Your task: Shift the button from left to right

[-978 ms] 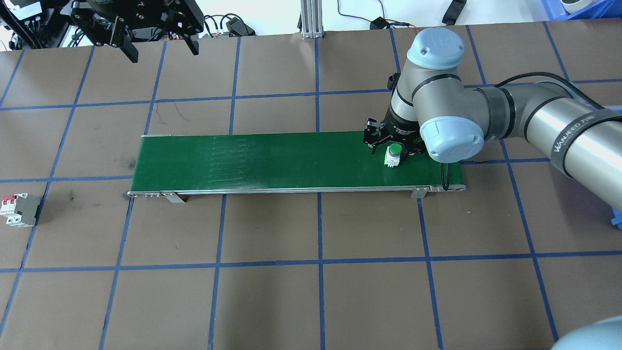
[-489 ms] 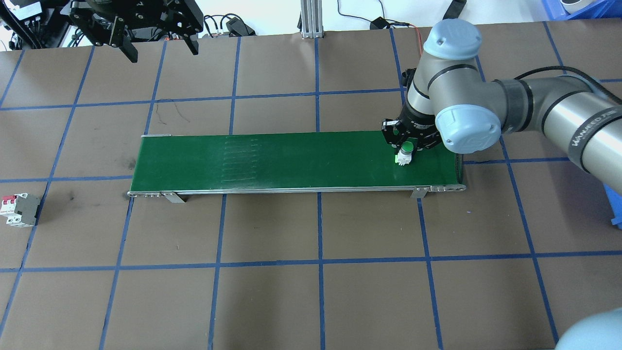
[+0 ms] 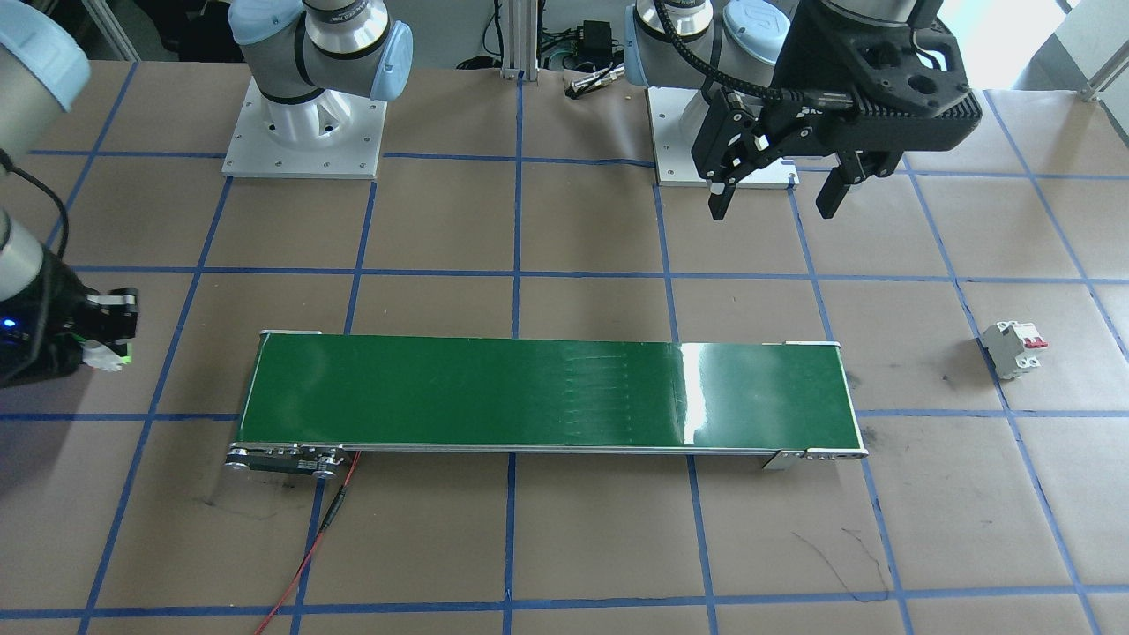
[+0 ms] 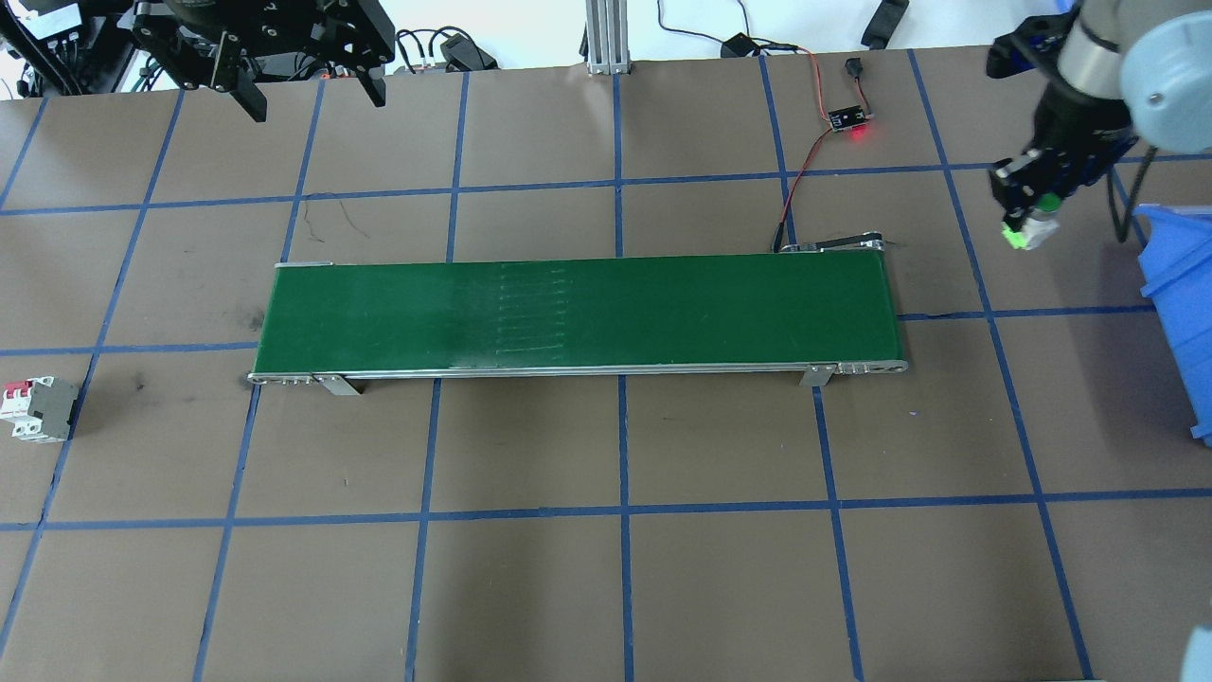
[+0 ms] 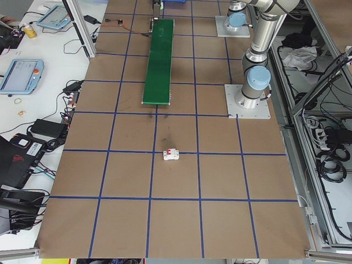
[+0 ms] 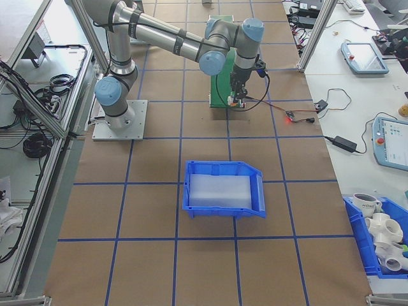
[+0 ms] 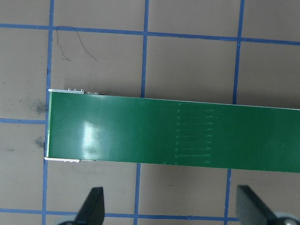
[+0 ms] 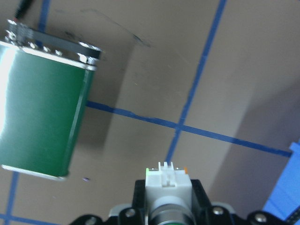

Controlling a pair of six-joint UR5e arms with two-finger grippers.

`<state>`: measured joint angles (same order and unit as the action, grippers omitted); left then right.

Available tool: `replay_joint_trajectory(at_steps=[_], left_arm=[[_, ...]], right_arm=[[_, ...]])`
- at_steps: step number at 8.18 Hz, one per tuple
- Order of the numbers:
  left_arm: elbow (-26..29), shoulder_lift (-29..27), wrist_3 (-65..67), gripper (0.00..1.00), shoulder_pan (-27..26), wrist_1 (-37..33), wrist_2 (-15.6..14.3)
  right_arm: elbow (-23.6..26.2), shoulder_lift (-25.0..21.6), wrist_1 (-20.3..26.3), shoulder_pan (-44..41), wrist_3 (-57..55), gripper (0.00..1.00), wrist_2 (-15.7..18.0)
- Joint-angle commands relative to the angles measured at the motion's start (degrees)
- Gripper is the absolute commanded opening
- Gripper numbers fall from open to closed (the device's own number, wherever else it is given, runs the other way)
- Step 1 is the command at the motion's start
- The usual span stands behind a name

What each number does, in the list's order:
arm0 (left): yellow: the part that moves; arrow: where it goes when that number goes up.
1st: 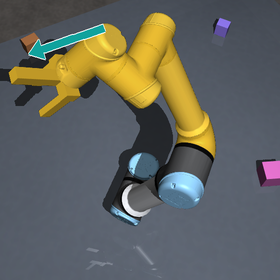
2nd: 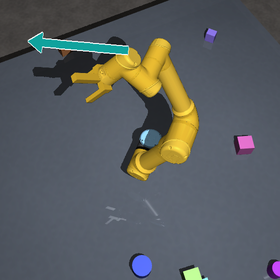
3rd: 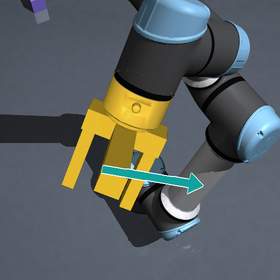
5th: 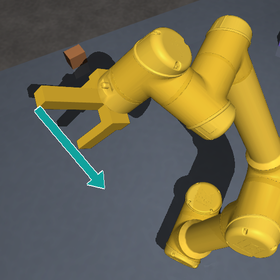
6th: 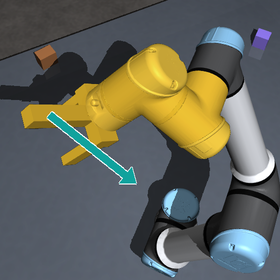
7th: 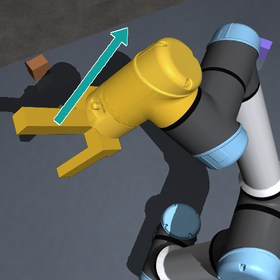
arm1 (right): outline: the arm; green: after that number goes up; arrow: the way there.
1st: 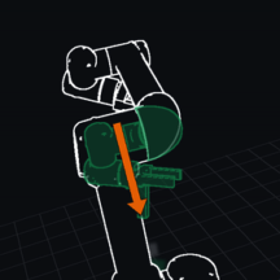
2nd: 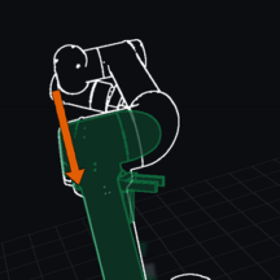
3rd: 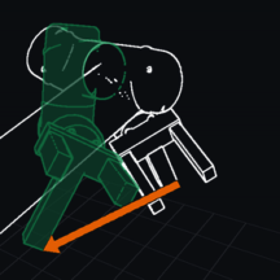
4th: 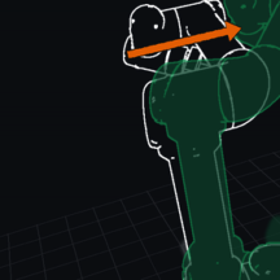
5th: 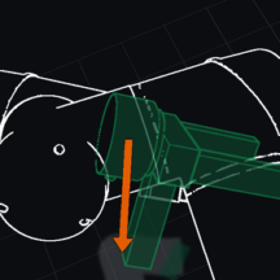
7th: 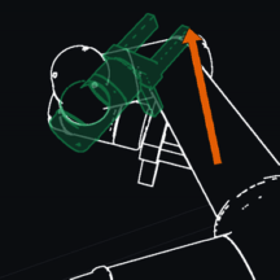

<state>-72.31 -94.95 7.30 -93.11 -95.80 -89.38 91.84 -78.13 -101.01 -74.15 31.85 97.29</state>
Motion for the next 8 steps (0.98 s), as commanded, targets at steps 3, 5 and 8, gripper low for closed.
replay_joint_trajectory(at_steps=[3,5,8], left_arm=[[-0.2,0.1,0.0,1.0,0.0,0.0,0.2],[-0.2,0.1,0.0,1.0,0.0,0.0,0.3],[-0.2,0.1,0.0,1.0,0.0,0.0,0.3]], right_arm=[[-1.0,-1.0,-6.9,27.3,58.4,0.0,1.0],[-0.9,4.7,-11.5,35.3,75.4,0.0,-5.8],[0.1,13.4,-20.9,35.3,92.5,0.04,-2.4]])
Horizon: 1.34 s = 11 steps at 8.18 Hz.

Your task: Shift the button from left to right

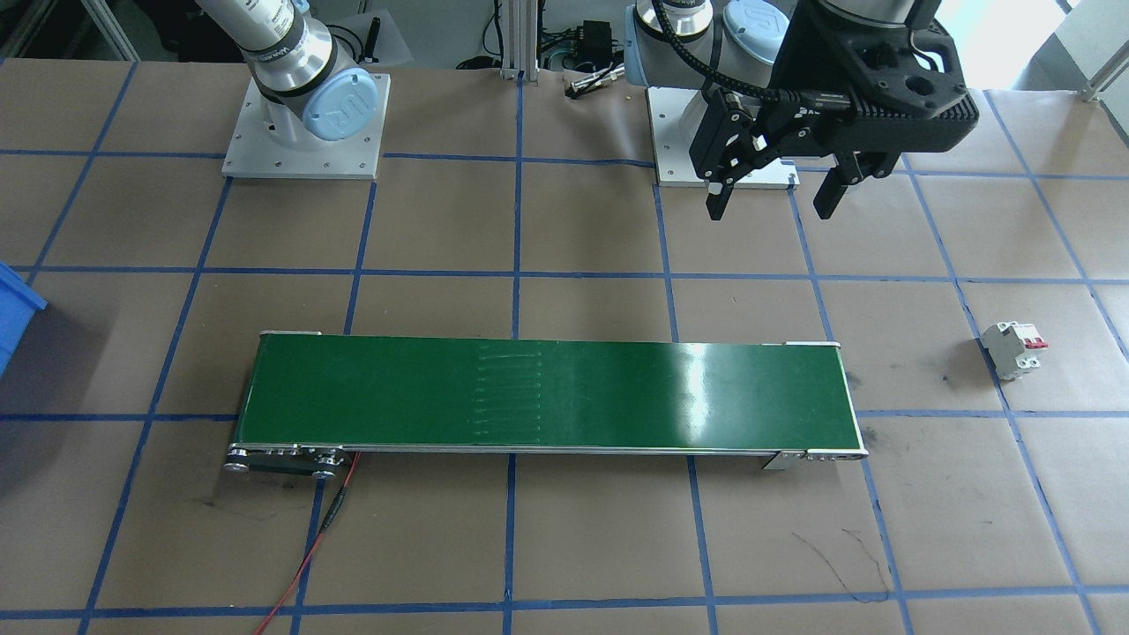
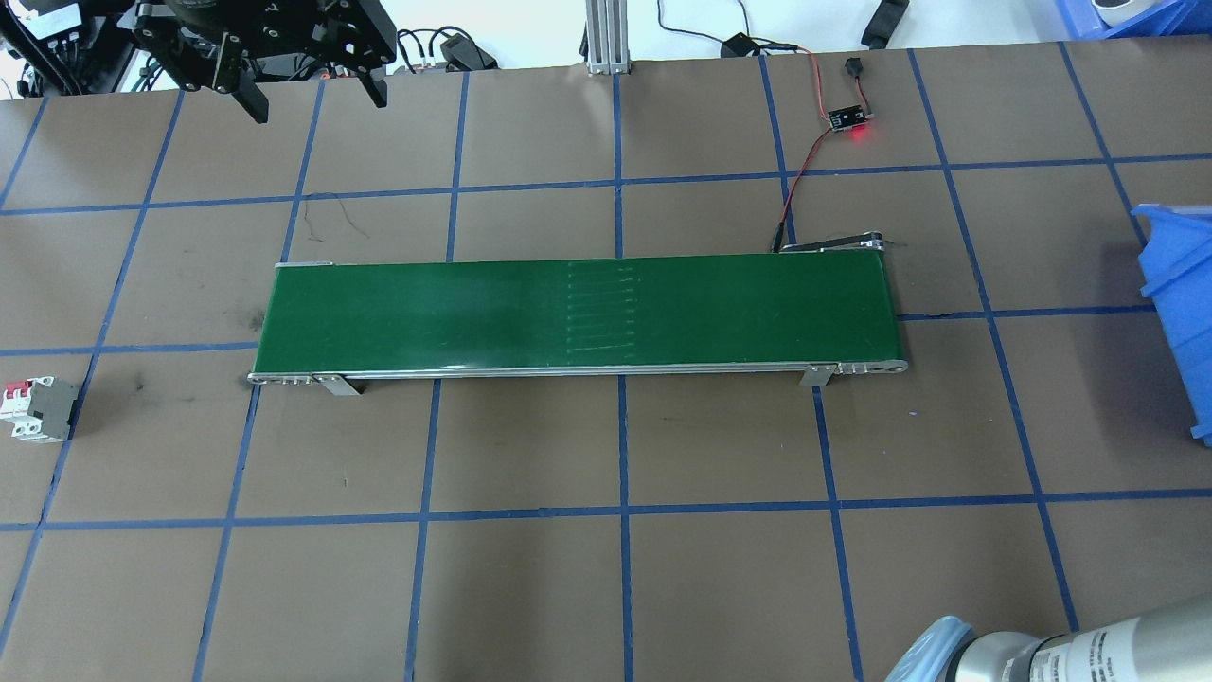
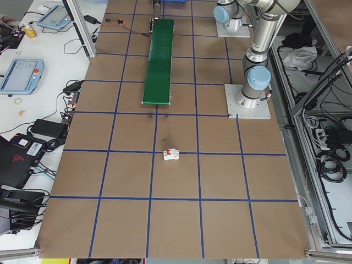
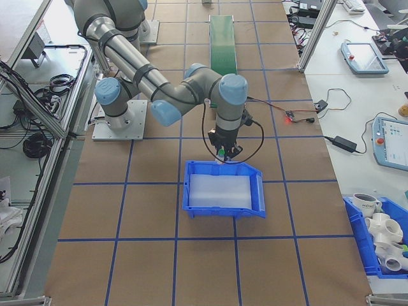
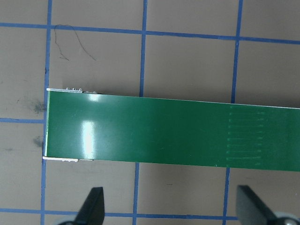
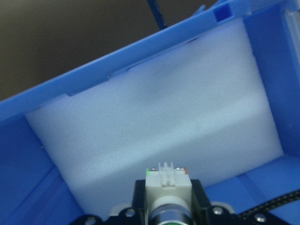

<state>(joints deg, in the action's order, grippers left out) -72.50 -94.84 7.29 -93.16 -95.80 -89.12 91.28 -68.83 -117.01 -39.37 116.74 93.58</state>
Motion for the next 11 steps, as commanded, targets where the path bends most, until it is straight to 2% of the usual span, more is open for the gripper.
replay_joint_trajectory(at_steps=[1,2,3,4,5,7,9,11], left_arm=[[0.0,0.0,0.0,1.0,0.0,0.0,0.0],[0.0,0.0,0.0,1.0,0.0,0.0,0.0],[0.0,0.0,0.0,1.0,0.0,0.0,0.0],[0.0,0.0,0.0,1.0,0.0,0.0,0.0],[0.0,0.0,0.0,1.0,0.0,0.0,0.0],[0.0,0.0,0.0,1.0,0.0,0.0,0.0],[0.1,0.1,0.0,1.0,-0.1,0.0,-0.2],[0.0,0.1,0.0,1.0,-0.1,0.0,-0.1]], right_arm=[[1.1,5.3,-5.1,0.5,7.9,0.05,0.8],[1.3,6.4,-5.2,0.5,8.0,0.16,0.0],[2.1,6.3,-4.8,0.5,8.0,0.42,-0.1],[2.8,6.0,-4.8,0.5,7.9,0.6,-0.2],[2.8,5.6,-4.7,0.5,7.9,0.67,-0.2],[2.8,2.4,-3.6,0.4,7.0,0.69,-0.2],[2.8,-5.1,5.2,-1.9,-4.8,0.7,-0.2],[2.6,-15.0,12.8,-9.6,-19.0,0.69,1.7]])
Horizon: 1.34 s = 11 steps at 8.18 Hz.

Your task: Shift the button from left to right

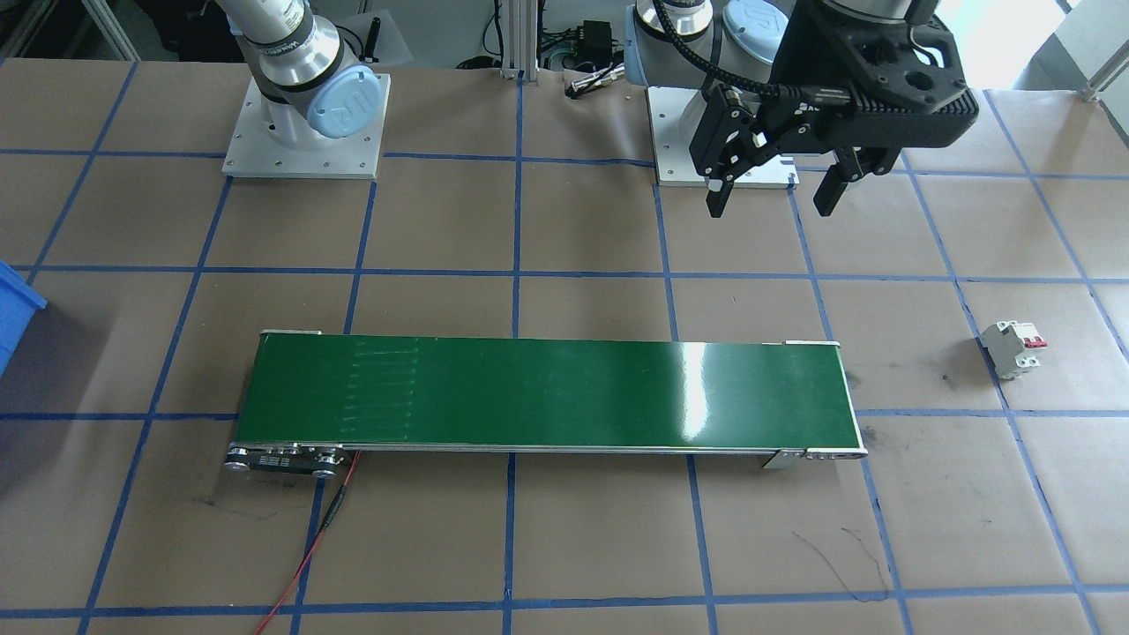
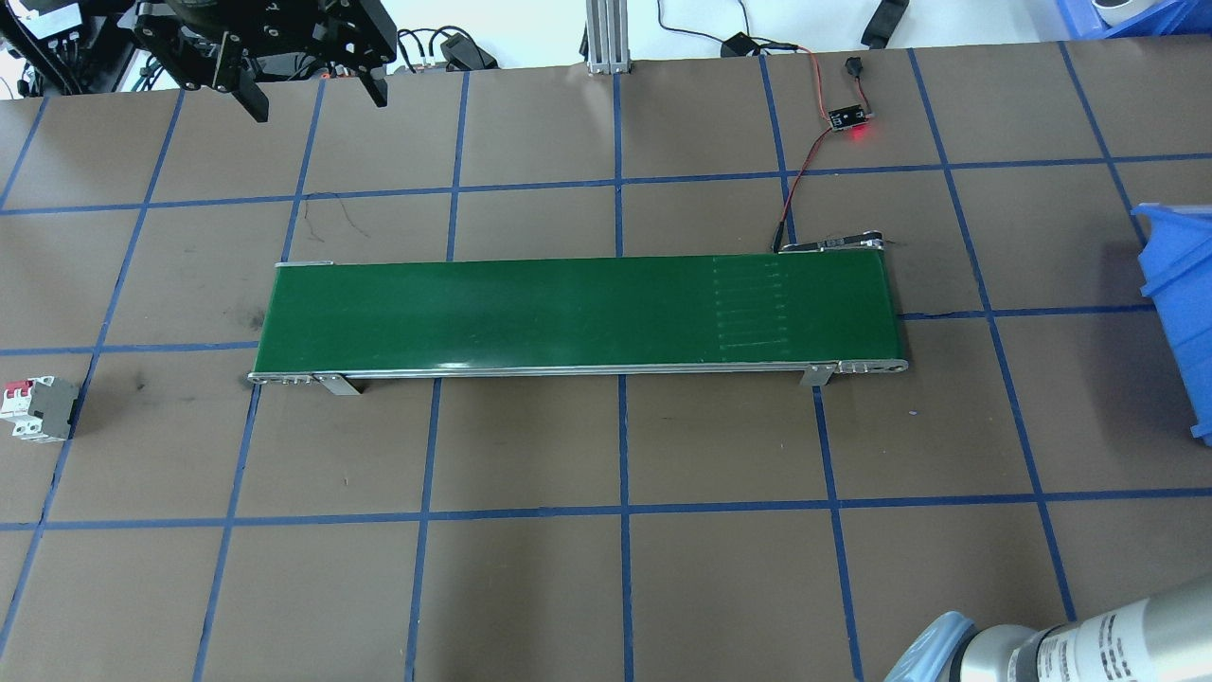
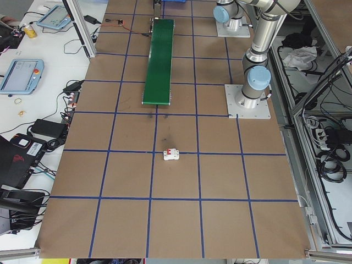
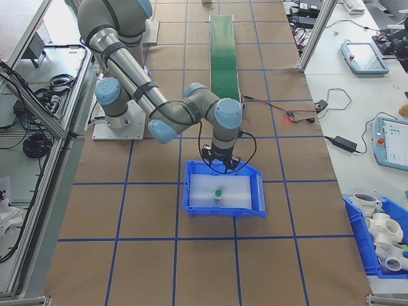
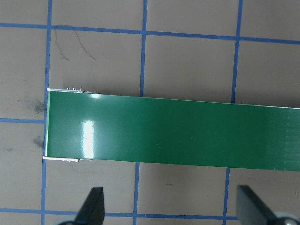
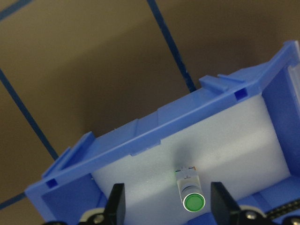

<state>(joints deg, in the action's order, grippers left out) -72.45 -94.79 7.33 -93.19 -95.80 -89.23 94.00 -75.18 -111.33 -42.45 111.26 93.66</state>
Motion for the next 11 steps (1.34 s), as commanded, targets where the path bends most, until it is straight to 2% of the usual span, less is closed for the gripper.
replay_joint_trajectory(at_steps=[1,2,3,4,6,7,8,9,10,11], left_arm=[[-0.1,0.1,0.0,1.0,-0.1,0.0,-0.1],[-0.1,0.0,0.1,1.0,-0.1,0.0,0.0],[-0.1,0.1,0.0,1.0,-0.1,0.0,0.0],[-0.1,0.0,0.1,1.0,-0.1,0.0,0.1],[-0.1,0.1,0.1,1.0,-0.1,0.0,0.1],[-0.1,0.1,0.0,1.0,-0.1,0.0,0.1],[-0.2,0.1,0.0,1.0,-0.1,0.0,0.0],[-0.2,0.1,0.0,1.0,-0.1,0.0,0.1],[-0.2,0.2,0.0,1.0,-0.1,0.0,0.1],[-0.2,0.2,0.1,1.0,-0.1,0.0,0.1]], right_arm=[[-1.2,-11.4,13.1,-11.3,-25.1,0.69,2.7],[-1.2,-14.1,16.2,-16.2,-36.1,0.7,2.0],[-1.2,-16.6,17.2,-22.3,-46.3,0.7,2.0],[-1.3,-17.3,17.4,-28.2,-55.9,0.7,2.6],[-3.2,-17.3,20.8,-38.2,-76.6,0.7,1.8],[-3.3,-16.9,20.5,-42.7,-84.2,0.7,1.7],[-3.4,-16.8,20.5,-45.1,-94.3,0.71,0.5],[-3.4,-16.5,20.6,-45.7,-109.5,0.7,-5.4],[-3.4,-16.4,20.5,-45.9,-114.4,0.7,-7.7],[-3.4,-16.4,20.4,-45.9,-115.3,0.68,-7.0]])
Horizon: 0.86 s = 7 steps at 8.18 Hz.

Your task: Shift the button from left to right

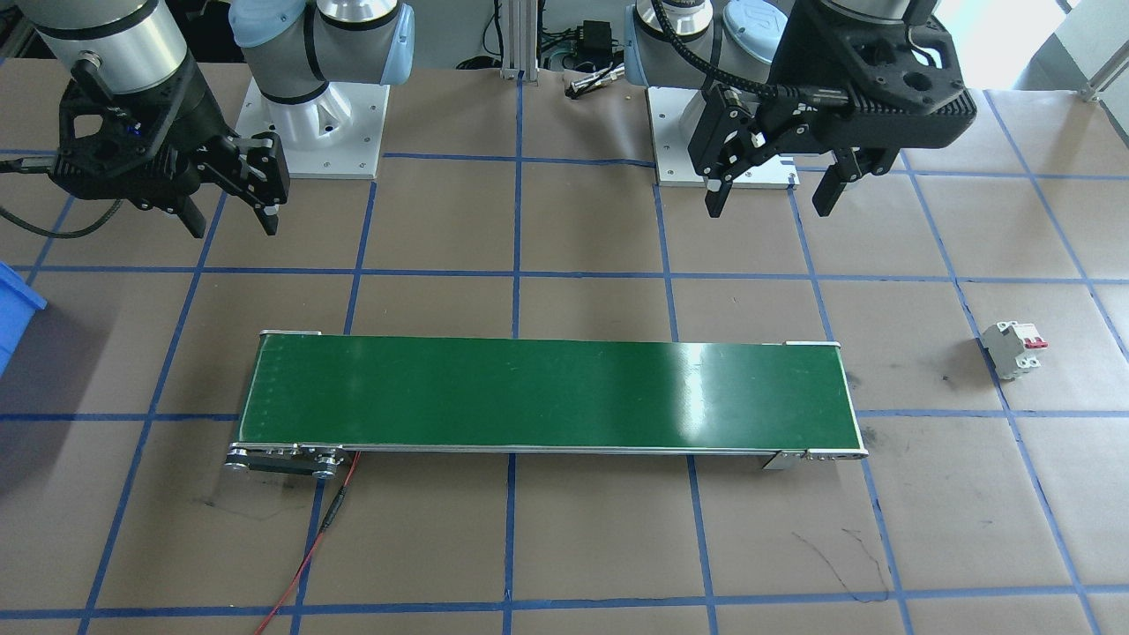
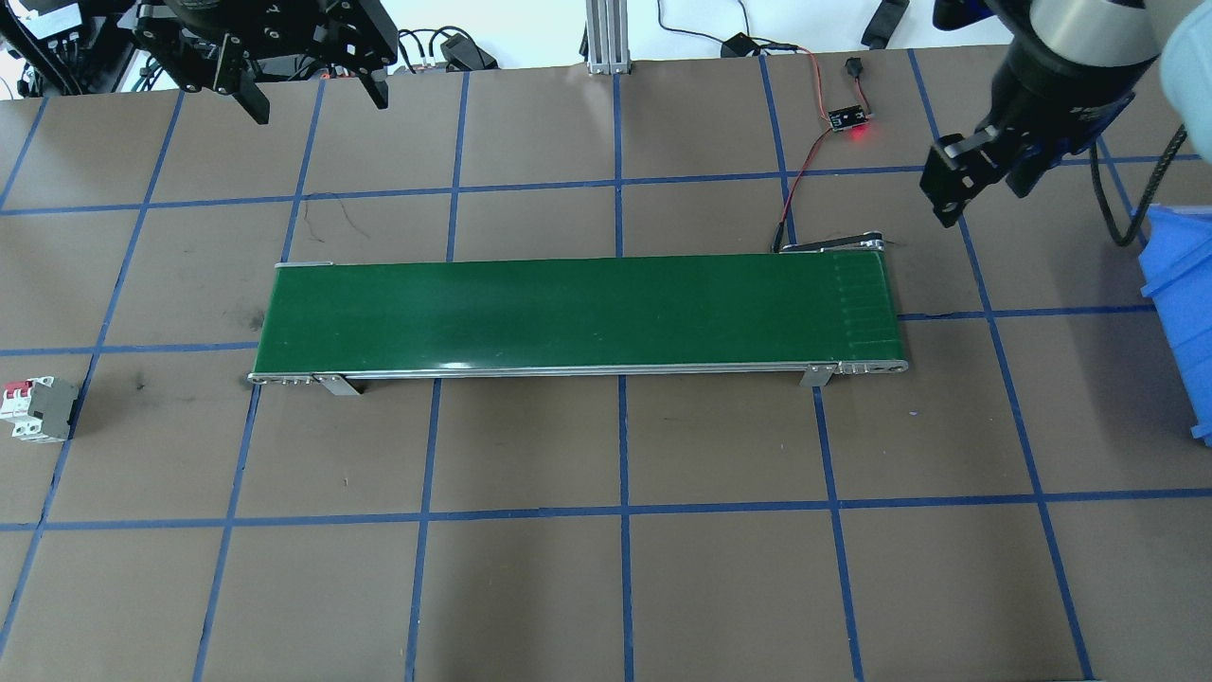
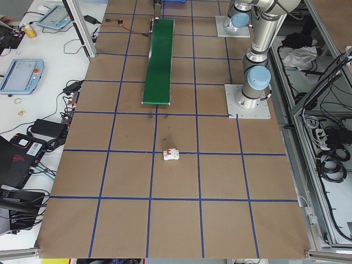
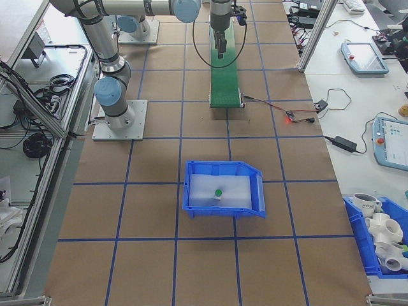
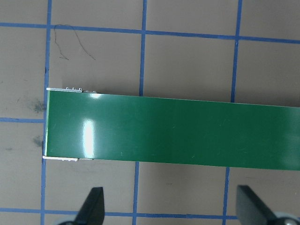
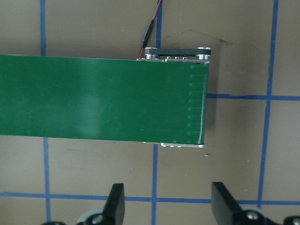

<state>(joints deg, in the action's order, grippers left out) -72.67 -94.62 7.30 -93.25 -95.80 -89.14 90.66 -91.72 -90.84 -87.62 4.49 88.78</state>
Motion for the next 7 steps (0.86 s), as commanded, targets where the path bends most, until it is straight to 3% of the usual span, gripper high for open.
replay_joint_trajectory(at_steps=[1,2,4,7], left_arm=[[0.0,0.0,0.0,1.0,0.0,0.0,0.0],[0.0,0.0,0.0,1.0,0.0,0.0,0.0],[0.0,0.1,0.1,1.0,0.0,0.0,0.0],[0.0,0.1,0.1,1.0,0.0,0.0,0.0]], right_arm=[[0.0,0.0,-0.2,-0.9,-12.5,0.68,-1.9],[0.0,0.1,-0.3,-1.9,-14.0,0.68,-1.8],[0.0,0.7,-0.2,-5.7,-14.1,0.69,1.8],[0.0,0.7,0.0,-5.9,-13.2,0.71,1.2]])
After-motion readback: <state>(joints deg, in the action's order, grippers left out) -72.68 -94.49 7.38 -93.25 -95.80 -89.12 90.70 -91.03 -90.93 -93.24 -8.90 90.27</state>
